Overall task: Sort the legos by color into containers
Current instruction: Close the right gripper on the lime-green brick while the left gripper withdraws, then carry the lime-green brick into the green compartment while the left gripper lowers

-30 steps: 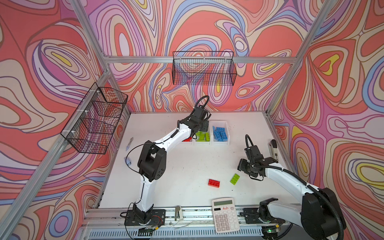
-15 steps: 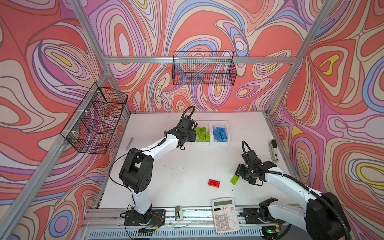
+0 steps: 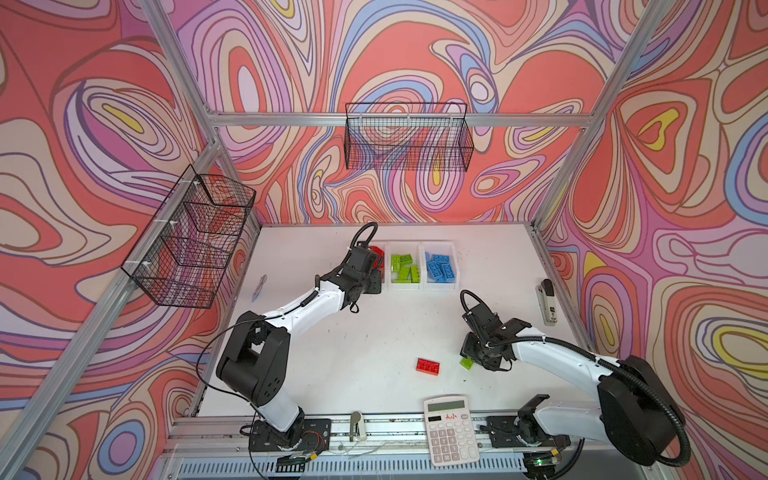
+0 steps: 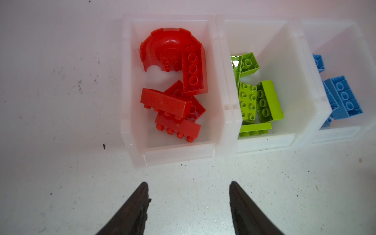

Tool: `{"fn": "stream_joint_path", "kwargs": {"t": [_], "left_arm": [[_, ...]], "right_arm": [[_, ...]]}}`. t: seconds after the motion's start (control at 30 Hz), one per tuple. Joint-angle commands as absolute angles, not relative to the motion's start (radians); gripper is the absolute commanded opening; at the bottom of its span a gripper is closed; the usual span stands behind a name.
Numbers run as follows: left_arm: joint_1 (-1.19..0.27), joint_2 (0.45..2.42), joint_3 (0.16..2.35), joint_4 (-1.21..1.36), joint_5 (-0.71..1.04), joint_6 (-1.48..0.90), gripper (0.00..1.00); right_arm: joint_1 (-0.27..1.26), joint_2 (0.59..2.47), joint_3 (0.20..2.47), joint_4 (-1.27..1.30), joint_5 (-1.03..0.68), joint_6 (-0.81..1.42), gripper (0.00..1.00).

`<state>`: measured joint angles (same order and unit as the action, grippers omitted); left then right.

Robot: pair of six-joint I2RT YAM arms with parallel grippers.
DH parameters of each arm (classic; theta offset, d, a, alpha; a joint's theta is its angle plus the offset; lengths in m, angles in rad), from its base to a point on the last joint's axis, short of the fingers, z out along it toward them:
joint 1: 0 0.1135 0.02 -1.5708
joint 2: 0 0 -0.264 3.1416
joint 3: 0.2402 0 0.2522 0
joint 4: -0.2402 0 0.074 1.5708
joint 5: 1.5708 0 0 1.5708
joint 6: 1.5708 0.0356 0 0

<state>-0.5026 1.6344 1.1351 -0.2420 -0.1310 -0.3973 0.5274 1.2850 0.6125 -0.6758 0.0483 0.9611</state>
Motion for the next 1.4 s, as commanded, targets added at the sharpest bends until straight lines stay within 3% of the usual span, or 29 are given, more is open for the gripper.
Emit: {"fn": "stream_joint_path", "kwargs": {"t": [0.0, 0.97, 1.37], "left_arm": [[-0.494, 1.602, 1.107, -0.221, -0.124, -0.416, 0.65], [-0.416, 1.572, 0.998, -0.163, -0.068, -0.437, 0.63], [-0.413, 1.541, 0.990, -0.195, -0.045, -0.445, 0.62]], "right_arm": [[0.549, 1.314, 0.641, -0.690, 0.089, 1.011, 0.57], [0.575, 1.438, 0.740, -0.729, 0.111, 1.031, 0.37], [0.575, 1.540, 1.104, -0.706, 0.316, 0.720, 0.33]]}}
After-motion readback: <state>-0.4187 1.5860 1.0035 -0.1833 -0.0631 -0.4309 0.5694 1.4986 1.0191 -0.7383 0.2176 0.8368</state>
